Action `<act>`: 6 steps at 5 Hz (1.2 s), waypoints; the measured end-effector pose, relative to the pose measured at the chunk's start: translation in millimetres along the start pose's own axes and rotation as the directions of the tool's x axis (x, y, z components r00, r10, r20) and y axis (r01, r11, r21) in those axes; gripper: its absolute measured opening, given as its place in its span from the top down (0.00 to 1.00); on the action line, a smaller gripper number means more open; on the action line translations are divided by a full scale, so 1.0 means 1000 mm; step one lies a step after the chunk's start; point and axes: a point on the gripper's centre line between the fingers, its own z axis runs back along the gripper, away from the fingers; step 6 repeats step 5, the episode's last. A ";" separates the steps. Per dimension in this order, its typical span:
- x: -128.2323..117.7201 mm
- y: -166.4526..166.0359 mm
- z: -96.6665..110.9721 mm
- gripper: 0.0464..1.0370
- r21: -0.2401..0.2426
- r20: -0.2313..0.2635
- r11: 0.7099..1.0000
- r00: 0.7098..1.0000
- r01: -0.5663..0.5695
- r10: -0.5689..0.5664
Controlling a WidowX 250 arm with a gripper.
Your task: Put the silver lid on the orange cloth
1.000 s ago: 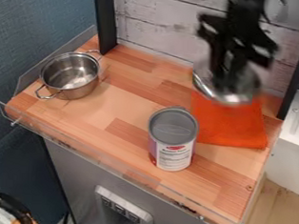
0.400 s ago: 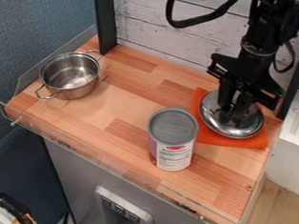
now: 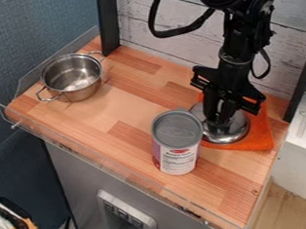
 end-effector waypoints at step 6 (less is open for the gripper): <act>0.001 -0.025 0.052 0.03 -0.031 -0.035 0.996 0.996 0.078 -0.079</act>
